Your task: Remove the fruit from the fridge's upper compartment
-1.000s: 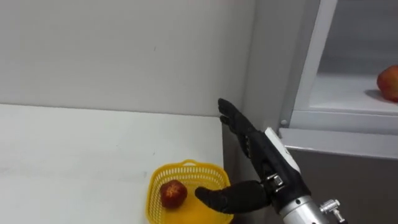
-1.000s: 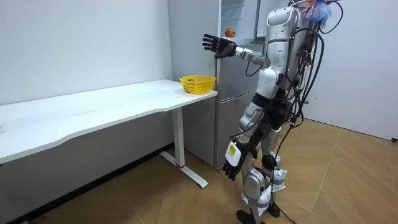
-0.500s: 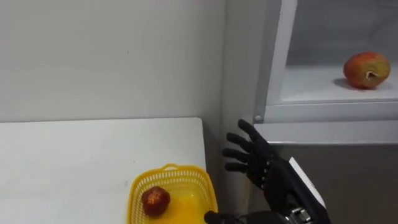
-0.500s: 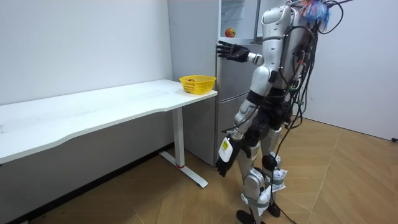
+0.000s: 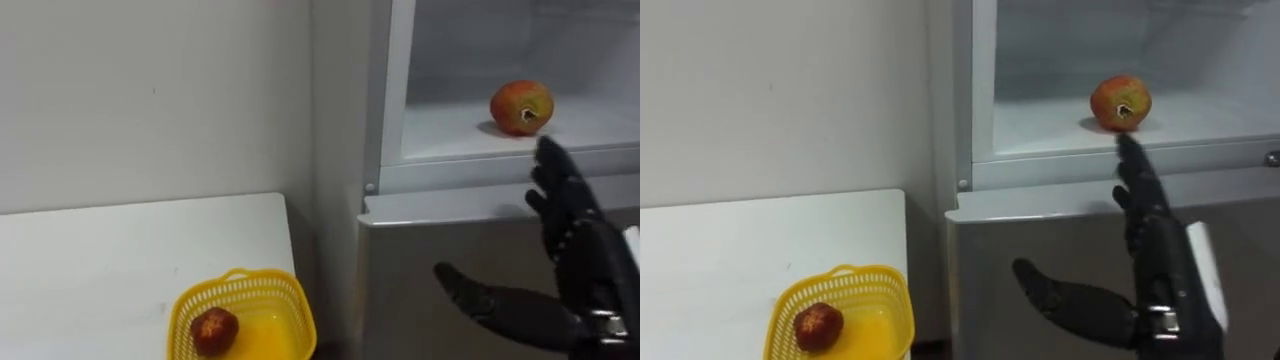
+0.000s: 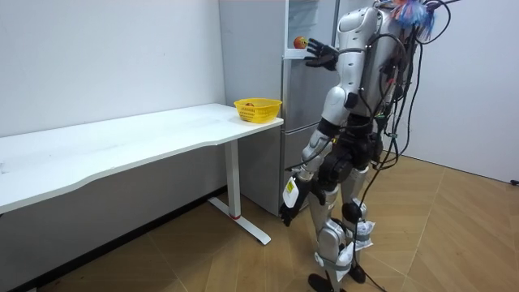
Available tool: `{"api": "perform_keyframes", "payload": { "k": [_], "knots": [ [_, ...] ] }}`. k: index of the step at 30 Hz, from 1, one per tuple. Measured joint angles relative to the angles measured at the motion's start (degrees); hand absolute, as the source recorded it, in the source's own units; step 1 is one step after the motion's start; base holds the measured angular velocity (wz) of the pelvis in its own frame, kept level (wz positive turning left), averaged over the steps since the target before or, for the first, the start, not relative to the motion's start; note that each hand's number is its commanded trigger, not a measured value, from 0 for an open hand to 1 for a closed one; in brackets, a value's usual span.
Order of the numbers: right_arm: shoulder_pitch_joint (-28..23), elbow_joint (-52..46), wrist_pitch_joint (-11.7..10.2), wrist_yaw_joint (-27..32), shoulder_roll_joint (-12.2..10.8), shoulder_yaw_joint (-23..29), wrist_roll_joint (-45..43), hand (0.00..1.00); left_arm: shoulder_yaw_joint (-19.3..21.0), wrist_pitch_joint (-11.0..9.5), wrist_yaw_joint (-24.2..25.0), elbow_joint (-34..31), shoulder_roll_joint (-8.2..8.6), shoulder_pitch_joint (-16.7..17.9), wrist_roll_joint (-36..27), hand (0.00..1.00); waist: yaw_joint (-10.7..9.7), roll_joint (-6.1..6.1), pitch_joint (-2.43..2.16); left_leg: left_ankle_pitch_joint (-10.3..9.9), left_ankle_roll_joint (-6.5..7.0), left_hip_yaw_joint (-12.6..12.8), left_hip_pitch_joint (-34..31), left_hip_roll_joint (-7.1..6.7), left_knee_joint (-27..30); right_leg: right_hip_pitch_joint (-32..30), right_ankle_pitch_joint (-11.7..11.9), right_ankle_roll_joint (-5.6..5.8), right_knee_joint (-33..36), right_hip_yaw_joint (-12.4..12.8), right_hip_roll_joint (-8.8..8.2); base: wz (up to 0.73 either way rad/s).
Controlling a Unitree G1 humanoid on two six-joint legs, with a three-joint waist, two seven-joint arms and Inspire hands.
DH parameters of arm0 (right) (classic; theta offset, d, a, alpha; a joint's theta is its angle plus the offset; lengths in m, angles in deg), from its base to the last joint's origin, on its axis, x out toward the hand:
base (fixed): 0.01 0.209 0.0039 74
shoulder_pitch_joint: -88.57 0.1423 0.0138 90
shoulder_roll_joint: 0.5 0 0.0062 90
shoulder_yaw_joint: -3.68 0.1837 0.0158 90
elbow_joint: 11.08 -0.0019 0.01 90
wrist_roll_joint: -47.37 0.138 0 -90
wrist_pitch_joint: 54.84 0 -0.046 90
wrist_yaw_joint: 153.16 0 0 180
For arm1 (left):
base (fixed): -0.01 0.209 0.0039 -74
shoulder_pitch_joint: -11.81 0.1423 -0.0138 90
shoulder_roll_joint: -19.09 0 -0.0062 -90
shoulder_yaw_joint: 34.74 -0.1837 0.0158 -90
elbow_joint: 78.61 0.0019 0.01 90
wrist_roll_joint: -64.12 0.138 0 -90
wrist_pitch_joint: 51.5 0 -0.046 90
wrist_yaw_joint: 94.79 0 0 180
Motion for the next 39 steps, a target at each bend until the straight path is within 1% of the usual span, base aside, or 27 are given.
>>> {"api": "perform_keyframes", "payload": {
  "k": [2,4,6,8,9,11,13,16,18,19,20,21,22,23,24,25,27,28,29,30,31,33,34,36,37,39],
  "knots": [
    [0.0,-0.01,-0.04,2.47,0.01,0.45,-0.16,0.0,-0.03,0.0,-0.09,0.02,-0.05,0.14,-0.07,0.0,-0.35,-0.31,0.09,0.0,-0.01,0.07,0.04,0.0,-0.11,-0.03,0.0,0.0,-0.23,0.08,0.06,-0.04],
    [0.0,-0.01,-0.04,4.64,0.01,1.06,-1.57,0.0,-0.04,0.0,-0.13,0.08,-0.25,0.06,-0.03,0.0,-0.41,-0.5,0.01,0.0,-0.01,0.1,0.03,0.01,-0.27,-0.09,0.02,0.01,-0.73,0.09,0.12,-0.02],
    [0.1,-0.05,-0.04,7.1,0.04,1.43,-2.8,0.0,-0.03,0.0,-0.36,0.12,-0.41,0.02,0.02,0.0,-0.4,-0.99,0.06,0.0,-0.02,0.11,0.01,0.04,-0.37,-0.23,0.02,0.01,-0.77,0.15,0.17,0.0],
    [0.48,-0.05,-0.07,8.56,0.05,1.47,-4.06,0.0,-0.04,0.0,-0.8,0.25,-0.47,0.27,-0.03,0.0,-0.37,-1.19,0.06,-0.01,-0.02,0.02,0.0,0.06,-0.41,-0.26,0.02,0.01,-0.77,0.16,0.17,0.0],
    [0.62,-0.05,-0.4,9.25,0.07,1.53,-4.18,0.0,-0.04,0.0,-0.99,0.25,-0.46,0.43,-0.01,0.0,-0.39,-1.31,-0.01,-0.01,-0.02,0.01,0.03,0.06,-0.41,-0.26,0.02,0.01,-0.74,0.16,0.17,0.0],
    [1.11,-0.05,-0.57,10.13,0.1,1.56,-4.38,0.0,-0.03,0.02,-1.08,0.24,-0.46,0.55,-0.03,0.0,-0.38,-1.44,-0.02,-0.01,-0.02,0.0,0.09,0.07,-0.41,-0.22,0.02,0.01,-0.71,0.13,0.16,0.0],
    [1.98,0.0,-0.58,10.69,0.37,1.87,-4.43,0.0,0.02,0.03,-1.1,0.23,-0.47,0.54,0.0,0.0,-0.27,-1.6,0.08,-0.01,-0.02,-0.07,0.07,0.07,-0.42,-0.19,0.02,0.01,-0.72,0.09,0.15,0.0],
    [3.74,0.28,-0.58,10.83,1.5,4.16,-4.23,0.0,1.18,0.03,-1.13,0.16,-0.49,0.58,0.05,0.0,-0.3,-2.01,0.19,-0.02,-0.04,-0.27,-0.01,0.09,-0.43,-0.15,0.03,0.0,-0.61,-0.29,0.09,0.05],
    [4.78,0.39,-0.63,10.87,3.63,5.76,-3.71,0.0,1.95,0.01,-1.07,0.03,-0.57,0.7,0.08,0.0,-0.07,-2.56,0.31,-0.04,-0.06,-0.35,0.0,0.11,-0.46,0.1,0.03,0.0,-0.43,-0.82,0.05,0.02],
    [5.27,0.65,-0.74,10.89,4.17,6.04,-3.5,0.0,2.13,0.01,-1.03,0.05,-0.59,0.77,0.18,0.0,-0.1,-2.93,0.5,-0.04,-0.06,-0.38,0.03,0.12,-0.45,0.16,0.03,-0.01,-0.39,-0.95,0.04,0.04],
    [6.54,1.31,-1.0,10.9,5.18,6.61,-2.59,0.0,2.14,0.0,-0.94,0.06,-0.82,0.67,0.21,0.0,-0.13,-3.14,0.59,-0.04,-0.07,-0.44,-0.01,0.14,-0.41,0.18,0.06,-0.05,-0.32,-1.23,-0.01,0.03],
    [8.12,1.9,-1.05,10.89,6.06,7.28,-1.41,0.0,2.25,-0.03,-0.7,0.07,-1.21,0.78,0.2,0.0,-0.04,-3.58,0.85,-0.03,-0.08,-0.46,-0.11,0.2,-0.39,0.18,0.14,-0.16,-0.34,-1.22,0.04,0.0],
    [9.1,2.62,-1.25,10.87,6.56,7.55,-0.62,0.0,2.27,-0.03,-0.45,0.05,-1.46,0.8,0.2,0.0,0.02,-3.75,0.91,-0.02,-0.1,-0.45,-0.14,0.22,-0.32,0.24,0.18,-0.2,-0.37,-1.21,0.05,0.0],
    [11.23,4.93,-1.6,10.77,7.98,8.15,1.97,0.0,2.4,-0.03,0.36,0.03,-1.98,0.69,0.19,0.0,0.0,-4.17,0.79,-0.02,-0.1,-0.46,-0.12,0.25,-0.21,0.41,0.24,-0.26,-0.54,-1.28,0.07,0.0],
    [13.09,7.16,-1.37,10.67,9.4,8.69,4.18,0.0,2.76,-0.03,0.74,0.02,-2.21,0.71,0.2,0.0,-0.06,-4.54,0.59,-0.02,-0.1,-0.46,-0.04,0.25,-0.21,0.48,0.25,-0.26,-0.54,-1.28,0.06,0.0],
    [13.76,7.76,-1.01,10.53,10.04,9.03,5.11,0.0,2.91,-0.02,0.87,0.0,-2.27,1.09,0.2,0.0,0.04,-4.73,0.54,-0.02,-0.1,-0.46,-0.03,0.25,-0.21,0.51,0.25,-0.25,-0.53,-1.36,0.04,0.03],
    [16.41,10.01,-0.84,10.04,11.86,9.54,7.01,0.0,3.74,0.03,1.3,-0.17,-2.43,1.12,0.32,0.0,0.73,-5.23,0.65,-0.02,-0.1,-0.69,-0.08,0.25,-0.16,0.62,0.25,-0.25,-0.59,-1.62,0.02,0.04],
    [17.19,10.68,-0.71,10.0,12.24,9.64,7.19,0.0,4.07,0.05,1.31,-0.17,-2.43,0.98,0.38,0.0,0.75,-5.38,0.65,-0.02,-0.1,-0.77,-0.19,0.25,-0.11,0.58,0.25,-0.25,-0.63,-1.7,0.02,0.09],
    [18.97,12.04,-0.11,9.61,13.2,9.75,7.49,0.0,4.43,0.09,1.31,-0.17,-2.46,0.83,0.4,0.0,0.83,-5.62,0.58,-0.02,-0.11,-1.26,-0.58,0.21,0.1,0.49,0.25,-0.25,-0.68,-2.13,-0.03,0.17],
    [20.95,13.57,0.27,9.07,14.63,9.74,8.94,0.0,4.43,0.18,1.29,-0.21,-2.52,0.89,0.29,0.0,0.85,-5.85,0.51,-0.01,-0.11,-1.64,-0.9,0.16,0.65,0.43,0.25,-0.25,-0.75,-2.46,-0.08,0.17],
    [21.91,14.39,0.38,8.83,15.45,9.74,9.82,0.0,4.42,0.2,1.27,-0.28,-2.56,0.87,0.29,0.0,0.88,-5.92,0.51,-0.01,-0.11,-1.74,-1.01,0.16,0.84,0.43,0.25,-0.25,-0.76,-2.61,-0.1,0.15],
    [24.51,16.7,0.99,8.38,18.04,9.73,12.27,0.0,4.41,0.29,1.14,-1.41,-2.71,1.26,0.19,0.0,1.27,-6.03,0.51,-0.02,-0.12,-2.29,-1.16,0.17,1.28,0.54,0.25,-0.25,-0.75,-3.34,-0.18,0.15],
    [25.23,17.64,0.98,8.13,18.46,9.71,12.97,0.0,4.42,0.29,1.12,-1.72,-2.76,1.47,0.16,0.0,1.3,-6.05,0.52,-0.03,-0.13,-2.4,-1.18,0.17,1.38,0.62,0.25,-0.25,-0.75,-3.38,-0.19,0.16],
    [28.65,23.3,1.31,7.61,20.14,9.75,16.46,0.0,4.85,0.29,1.13,-2.48,-2.81,2.12,0.2,0.0,1.26,-6.21,0.54,-0.04,-0.15,-3.2,-1.16,0.11,1.4,0.84,0.26,-0.24,-0.73,-3.97,-0.27,0.15],
    [29.22,24.6,1.51,7.6,20.66,9.81,17.38,0.0,5.25,0.28,1.14,-2.71,-2.7,2.22,0.21,0.0,1.3,-6.26,0.55,-0.04,-0.15,-3.34,-1.2,0.1,1.4,0.86,0.26,-0.24,-0.7,-4.18,-0.29,0.12],
    [31.83,29.53,2.6,6.36,21.87,9.82,20.36,0.0,6.79,0.45,1.26,-4.25,-2.44,3.58,0.2,0.0,1.38,-6.41,0.49,-0.04,-0.15,-3.51,-1.52,0.12,1.39,0.86,0.26,-0.24,-0.66,-4.59,-0.28,0.03]
  ]
}}
